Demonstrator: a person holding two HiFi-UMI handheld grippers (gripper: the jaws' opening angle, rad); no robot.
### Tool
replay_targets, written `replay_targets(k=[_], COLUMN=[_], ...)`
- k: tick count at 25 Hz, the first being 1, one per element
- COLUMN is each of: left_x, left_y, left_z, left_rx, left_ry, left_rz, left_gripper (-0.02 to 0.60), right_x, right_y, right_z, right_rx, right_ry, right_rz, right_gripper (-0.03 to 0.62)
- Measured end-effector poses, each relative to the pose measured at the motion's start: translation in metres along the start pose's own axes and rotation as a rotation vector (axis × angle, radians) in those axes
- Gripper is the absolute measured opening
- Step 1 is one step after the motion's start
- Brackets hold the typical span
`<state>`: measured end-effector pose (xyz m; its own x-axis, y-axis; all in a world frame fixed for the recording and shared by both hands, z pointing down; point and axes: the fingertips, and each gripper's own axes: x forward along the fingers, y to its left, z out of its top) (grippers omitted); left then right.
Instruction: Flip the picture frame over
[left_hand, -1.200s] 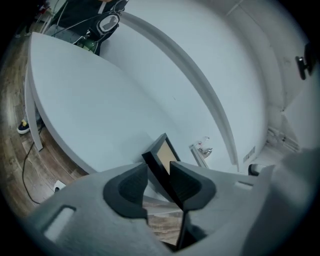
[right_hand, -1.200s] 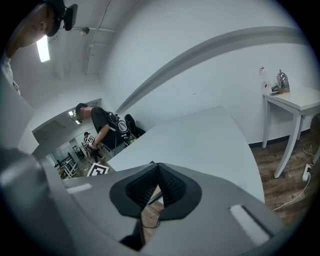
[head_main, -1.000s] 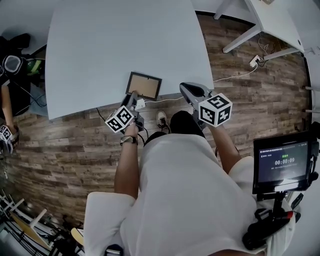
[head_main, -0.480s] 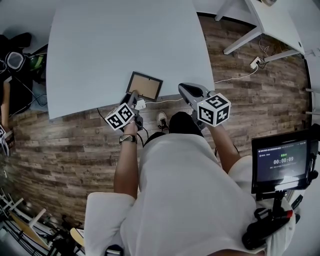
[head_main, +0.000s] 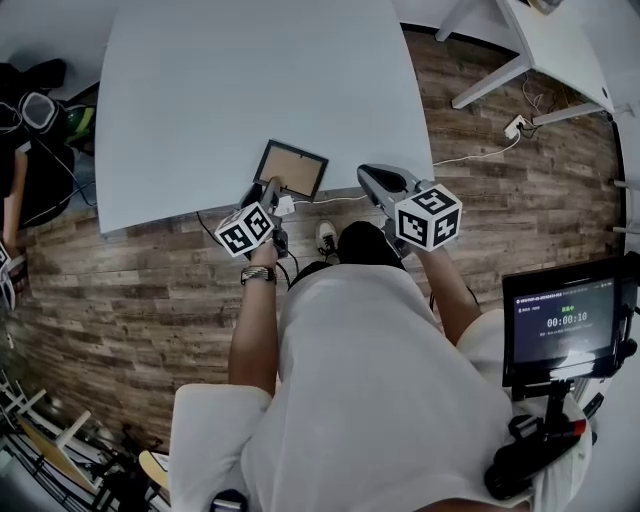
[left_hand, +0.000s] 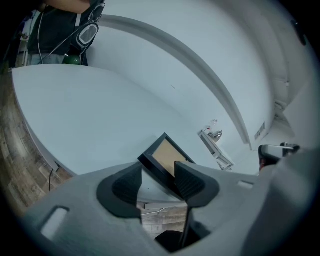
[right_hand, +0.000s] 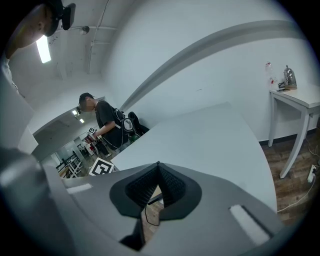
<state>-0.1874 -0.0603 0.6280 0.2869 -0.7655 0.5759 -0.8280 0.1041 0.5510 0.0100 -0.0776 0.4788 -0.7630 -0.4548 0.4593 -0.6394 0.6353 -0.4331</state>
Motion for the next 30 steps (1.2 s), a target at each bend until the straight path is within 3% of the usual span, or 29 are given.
replay_targets(k=[6, 10, 19, 26, 30], left_x=[0.0, 0.0, -0.008, -0.018, -0.025], left_y=[-0.004, -0.008, -0.002, -0.002, -0.013], left_z=[-0.002, -0.002, -0.007, -0.003, 0.012], left_rx=[0.026, 0.053, 0.06, 0.069, 0.13], left_ry=[0.009, 0.035, 0.062, 0.045, 0.01], left_rz=[0.021, 0.016, 0.044, 0.033, 0.0], left_gripper=[0.212, 0.262, 0.267, 0.265, 0.265], right_x=[0.001, 0.001, 0.005, 0.004, 0.005], right_y=[0.004, 0.005, 0.008, 0.007, 0.01], right_z=[-0.004, -0.004, -0.003, -0.001, 0.004], right_rx=[-0.005, -0.005, -0.006, -0.005, -0.01], right_ry=[0.013, 0.016, 0.015, 0.007, -0.003], right_rz=[0.013, 0.016, 0.025, 0.026, 0.032], right_gripper=[0.002, 0.002, 0.002, 0.002, 0.002])
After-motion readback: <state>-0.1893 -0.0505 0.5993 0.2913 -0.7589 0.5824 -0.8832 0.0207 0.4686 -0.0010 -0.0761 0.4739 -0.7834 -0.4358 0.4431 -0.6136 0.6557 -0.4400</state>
